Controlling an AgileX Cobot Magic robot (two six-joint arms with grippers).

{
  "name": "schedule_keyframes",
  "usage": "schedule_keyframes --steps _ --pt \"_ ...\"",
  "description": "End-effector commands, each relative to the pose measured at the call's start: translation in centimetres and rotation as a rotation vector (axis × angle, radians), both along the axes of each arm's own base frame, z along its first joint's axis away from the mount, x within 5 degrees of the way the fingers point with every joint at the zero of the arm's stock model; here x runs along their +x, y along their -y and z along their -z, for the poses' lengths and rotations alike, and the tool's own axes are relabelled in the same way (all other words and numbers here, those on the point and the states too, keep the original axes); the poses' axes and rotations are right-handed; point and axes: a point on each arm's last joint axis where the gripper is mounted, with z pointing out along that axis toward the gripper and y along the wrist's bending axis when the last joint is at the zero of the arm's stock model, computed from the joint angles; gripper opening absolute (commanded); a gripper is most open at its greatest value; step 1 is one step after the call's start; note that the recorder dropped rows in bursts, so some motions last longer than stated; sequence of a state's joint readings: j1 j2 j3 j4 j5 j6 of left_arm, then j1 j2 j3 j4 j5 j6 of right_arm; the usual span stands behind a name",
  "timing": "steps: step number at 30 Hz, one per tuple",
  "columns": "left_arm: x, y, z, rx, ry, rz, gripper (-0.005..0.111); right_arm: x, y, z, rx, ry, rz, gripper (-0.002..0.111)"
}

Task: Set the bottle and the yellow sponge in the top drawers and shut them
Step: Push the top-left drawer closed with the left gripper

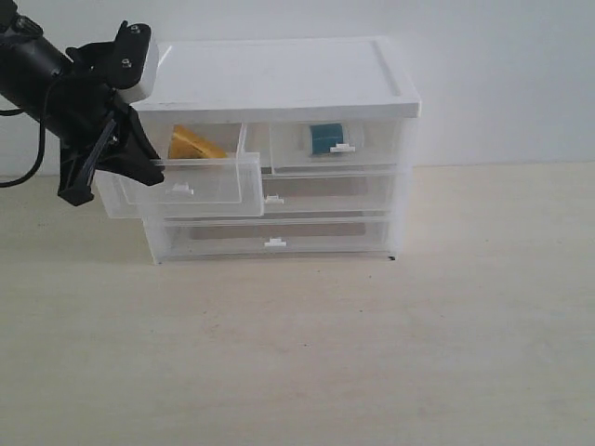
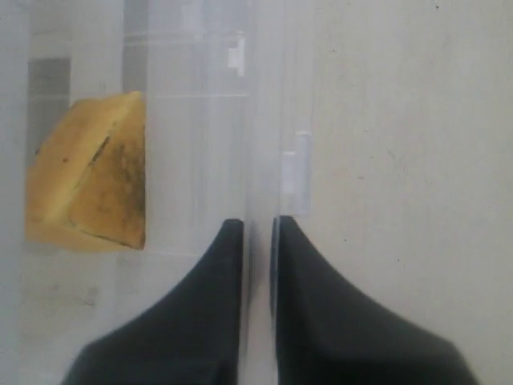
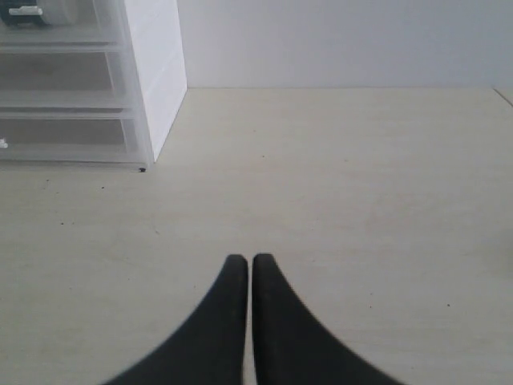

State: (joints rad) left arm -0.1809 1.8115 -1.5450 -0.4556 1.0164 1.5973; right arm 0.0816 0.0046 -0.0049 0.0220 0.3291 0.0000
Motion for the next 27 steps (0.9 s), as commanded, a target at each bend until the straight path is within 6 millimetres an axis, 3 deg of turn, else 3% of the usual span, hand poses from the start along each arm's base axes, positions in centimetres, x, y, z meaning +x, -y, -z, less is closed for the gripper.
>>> schedule_keyframes --steps 1,14,16,22,27 --pt "0.7 0.1 -0.4 -0.013 0.065 -0.035 0.004 0.0 0.0 0.1 -0.004 0.007 0.003 0.000" --pt "1.7 0.0 -0.5 -0.022 0.156 -0.086 0.006 0.0 0.0 0.1 -0.004 0.007 0.003 0.000" --pt "1.9 0.0 -0.3 -0.021 0.156 -0.089 0.013 0.0 0.0 0.1 -0.004 0.007 0.003 0.000" --pt "2.5 -0.1 -0.4 -0.060 0.183 -0.175 0.052 0.0 0.0 0.1 -0.004 0.007 0.003 0.000" --pt "2.2 0.1 -1.4 -0.110 0.194 -0.193 0.063 0.0 0.0 0.1 -0.004 0.007 0.003 0.000"
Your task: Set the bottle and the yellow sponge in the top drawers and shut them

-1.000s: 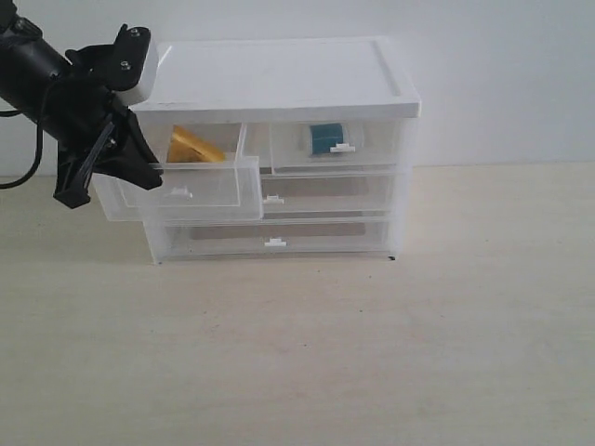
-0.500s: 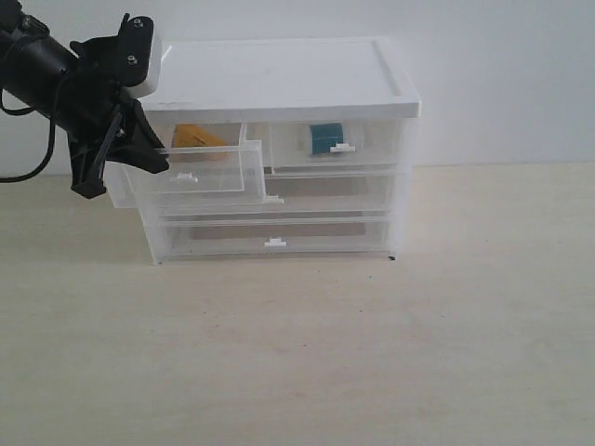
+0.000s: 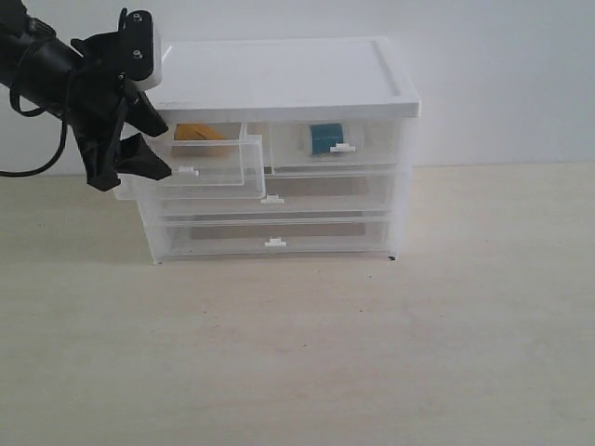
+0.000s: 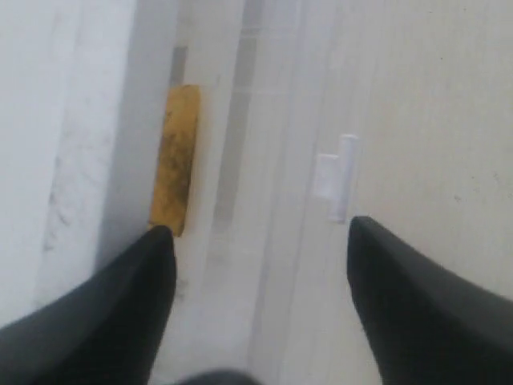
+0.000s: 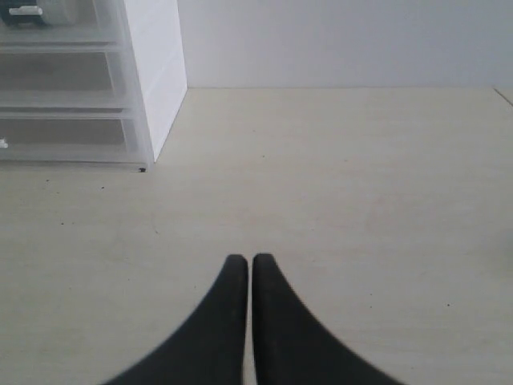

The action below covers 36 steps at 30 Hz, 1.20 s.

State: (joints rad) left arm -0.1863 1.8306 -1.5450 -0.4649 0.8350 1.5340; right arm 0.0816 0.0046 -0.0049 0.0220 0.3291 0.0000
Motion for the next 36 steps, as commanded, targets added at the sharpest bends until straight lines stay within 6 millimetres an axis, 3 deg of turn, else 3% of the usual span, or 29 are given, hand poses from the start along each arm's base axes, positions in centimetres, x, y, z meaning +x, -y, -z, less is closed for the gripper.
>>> schedule_keyframes --steps 1,10,12,16,23,28,36 --pt "0.2 0.0 -1.9 -0.074 0.087 -0.065 0.062 0.0 0.0 0.1 -0.004 0.007 0.003 0.000" --pt "-3.0 -0.1 -6.7 -0.154 0.121 -0.053 0.061 0.0 0.0 0.1 -0.002 0.007 0.003 0.000" --pt "-3.6 -0.1 -6.8 -0.157 0.072 -0.043 0.052 0.0 0.0 0.1 -0.002 0.007 0.003 0.000" --pt "-4.5 0.2 -4.8 -0.096 -0.082 0.086 0.005 0.0 0.0 0.1 -0.002 0.007 0.003 0.000" --pt "-2.7 1.0 -1.1 -0.150 -0.196 0.070 0.004 0.0 0.0 0.1 -0.002 0.007 0.003 0.000" --pt "0.6 0.8 0.8 -0.160 -0.032 -0.072 0.004 0.0 0.0 0.1 -0.002 0.007 0.003 0.000" --pt "2.9 0.5 1.7 -0.198 0.095 -0.196 0.004 0.0 0.0 0.1 -0.002 0.007 0.003 0.000"
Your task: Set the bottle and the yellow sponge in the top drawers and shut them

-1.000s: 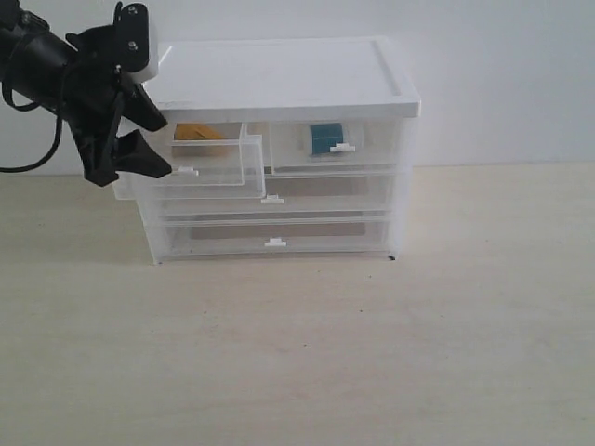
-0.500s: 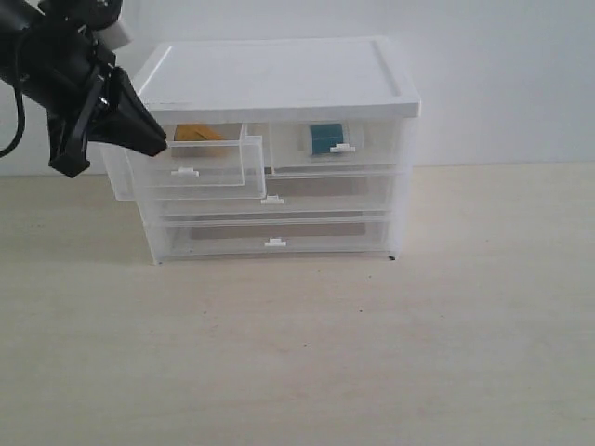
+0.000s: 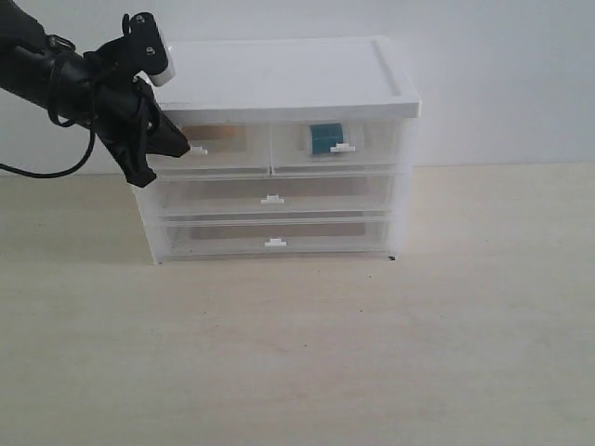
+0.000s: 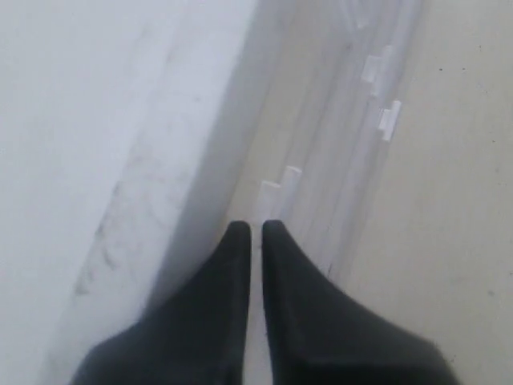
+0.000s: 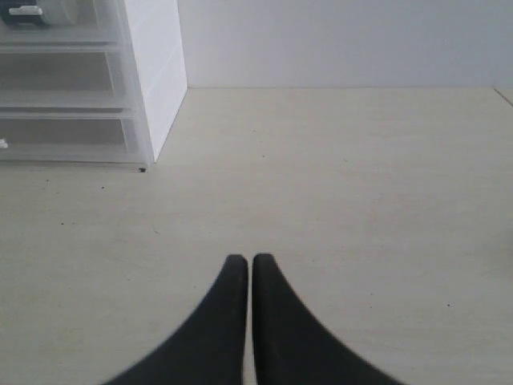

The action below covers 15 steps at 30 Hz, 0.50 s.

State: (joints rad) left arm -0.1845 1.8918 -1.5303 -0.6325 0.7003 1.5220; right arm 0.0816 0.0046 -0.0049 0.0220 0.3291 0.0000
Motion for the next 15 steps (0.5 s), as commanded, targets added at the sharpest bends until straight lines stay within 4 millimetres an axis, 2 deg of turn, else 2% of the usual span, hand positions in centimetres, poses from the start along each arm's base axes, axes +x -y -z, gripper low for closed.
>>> schedule_keyframes --steps 1,10,15 --pt "1.2 -0.3 -0.3 -0.036 0.096 -0.093 0.004 0.0 0.0 0.1 -0.002 0.007 0.003 0.000" --pt "0.9 -0.1 -0.3 -0.070 0.055 -0.106 0.004 0.0 0.0 0.1 -0.002 0.007 0.003 0.000" --pt "-0.2 -0.1 -2.0 -0.140 -0.015 -0.148 0.004 0.0 0.0 0.1 -0.002 0.007 0.003 0.000"
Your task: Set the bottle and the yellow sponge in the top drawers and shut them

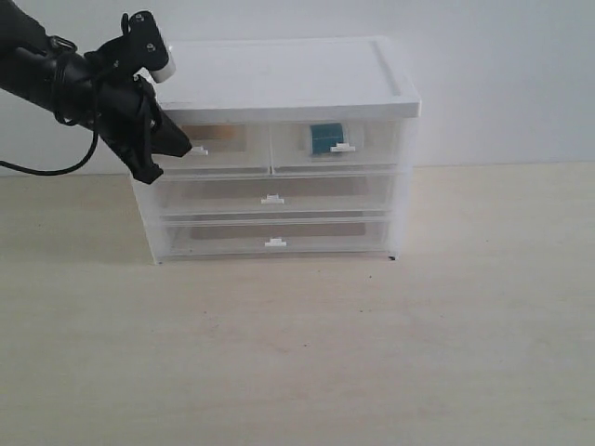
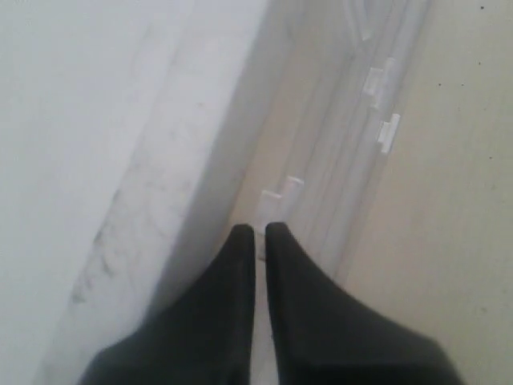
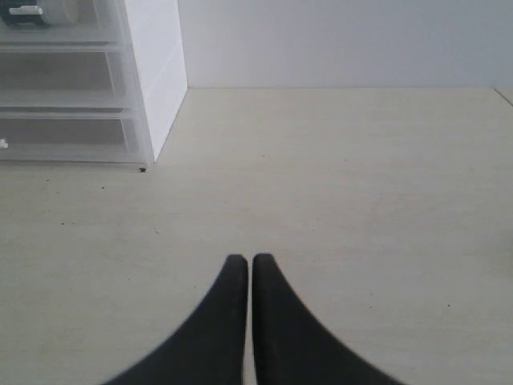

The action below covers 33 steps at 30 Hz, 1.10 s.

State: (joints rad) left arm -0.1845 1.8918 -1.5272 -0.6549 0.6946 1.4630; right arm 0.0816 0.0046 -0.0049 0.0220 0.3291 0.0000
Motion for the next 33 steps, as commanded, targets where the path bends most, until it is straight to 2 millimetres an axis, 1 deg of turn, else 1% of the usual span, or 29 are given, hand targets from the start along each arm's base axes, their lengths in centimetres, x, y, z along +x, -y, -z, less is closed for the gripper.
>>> schedule_keyframes --steps 1,4,7,12,17,19,22,23,28,33 --pt "-0.6 -0.2 -2.5 -0.096 0.002 -0.113 0.004 0.0 0.0 0.1 -0.002 0.007 0.003 0.000" --pt "-1.9 -0.7 -4.2 -0.108 -0.054 -0.181 0.004 0.0 0.0 0.1 -0.002 0.007 0.003 0.000" --pt "-3.4 -1.6 -5.6 -0.078 -0.112 -0.268 0.004 0.0 0.0 0.1 -0.002 0.007 0.003 0.000" --pt "-5.7 -3.1 -7.4 -0.051 -0.217 -0.466 0.004 0.0 0.0 0.1 -0.002 0.007 0.003 0.000" --pt "-7.9 -4.6 -8.7 -0.007 -0.308 -0.668 0.004 0.0 0.0 0.1 -0.002 0.009 0.003 0.000" --pt "-9.1 -5.5 -9.5 0.017 -0.331 -0.776 0.004 0.0 0.0 0.1 -0.002 0.007 0.003 0.000" --pt "-10.6 -6.1 -10.7 0.009 -0.315 -0.820 0.004 0.0 0.0 0.1 -0.002 0.007 0.003 0.000" --pt "-11.6 -6.2 -11.3 -0.007 -0.297 -0.822 0.004 0.0 0.0 0.1 -0.002 0.007 0.003 0.000" --pt "-14.1 -6.8 -11.6 -0.067 -0.251 -0.857 0.004 0.0 0.0 0.1 -0.002 0.007 0.003 0.000" --pt "-18.3 -7.8 -10.8 -0.169 -0.171 -0.930 0.004 0.0 0.0 0.1 -0.002 0.007 0.003 0.000"
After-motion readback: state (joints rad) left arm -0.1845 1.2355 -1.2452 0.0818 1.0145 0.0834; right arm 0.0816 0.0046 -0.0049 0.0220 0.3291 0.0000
